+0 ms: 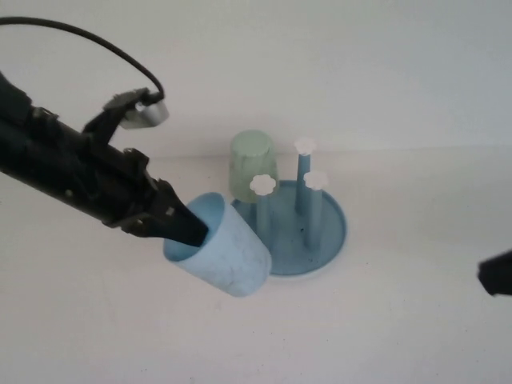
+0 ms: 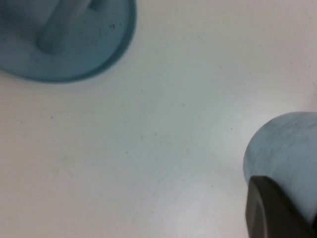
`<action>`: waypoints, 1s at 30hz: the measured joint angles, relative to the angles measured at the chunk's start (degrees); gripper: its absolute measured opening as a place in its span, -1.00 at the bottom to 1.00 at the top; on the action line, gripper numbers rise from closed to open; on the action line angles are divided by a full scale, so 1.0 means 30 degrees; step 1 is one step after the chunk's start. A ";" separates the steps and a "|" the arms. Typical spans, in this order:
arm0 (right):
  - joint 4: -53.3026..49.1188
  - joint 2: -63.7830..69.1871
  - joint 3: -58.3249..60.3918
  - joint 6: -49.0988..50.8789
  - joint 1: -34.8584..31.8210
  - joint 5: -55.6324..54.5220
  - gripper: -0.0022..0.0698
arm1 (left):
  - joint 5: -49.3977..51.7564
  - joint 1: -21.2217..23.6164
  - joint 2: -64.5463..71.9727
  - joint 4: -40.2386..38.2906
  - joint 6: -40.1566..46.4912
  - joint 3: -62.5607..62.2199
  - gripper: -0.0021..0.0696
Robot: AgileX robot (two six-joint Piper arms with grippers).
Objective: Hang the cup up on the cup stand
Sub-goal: Adjust the cup with two arms
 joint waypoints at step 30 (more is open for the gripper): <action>0.3171 0.5976 -0.3116 -0.3677 0.6634 -0.4288 0.98 | 0.0004 -0.1828 0.0034 -0.3129 -0.3537 0.0143 -0.91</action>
